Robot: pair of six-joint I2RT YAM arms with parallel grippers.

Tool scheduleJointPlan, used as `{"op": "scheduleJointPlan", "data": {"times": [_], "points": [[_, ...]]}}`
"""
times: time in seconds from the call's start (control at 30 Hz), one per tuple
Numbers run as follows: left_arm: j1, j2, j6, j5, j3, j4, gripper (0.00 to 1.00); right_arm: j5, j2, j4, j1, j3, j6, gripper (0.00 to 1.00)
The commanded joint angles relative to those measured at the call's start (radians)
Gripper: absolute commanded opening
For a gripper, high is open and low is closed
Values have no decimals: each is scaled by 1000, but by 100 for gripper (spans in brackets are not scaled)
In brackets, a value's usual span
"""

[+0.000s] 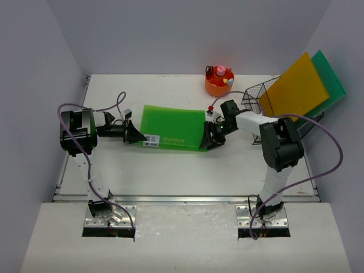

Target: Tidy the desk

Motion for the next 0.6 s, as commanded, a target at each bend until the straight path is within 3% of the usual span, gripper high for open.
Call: {"op": "scheduleJointPlan", "data": {"times": [0.0, 0.13, 0.3, 0.57], "points": [[27, 21, 23, 69, -9, -32, 0, 67, -225, 220, 22, 49, -114, 63], [33, 20, 27, 88, -8, -40, 0, 126, -258, 241, 26, 97, -264, 76], [36, 15, 16, 108, -18, -37, 0, 234, -286, 267, 75, 107, -477, 84], [56, 11, -77, 167, -54, 38, 0, 319, -389, 426, 230, -70, -682, 99]]}}
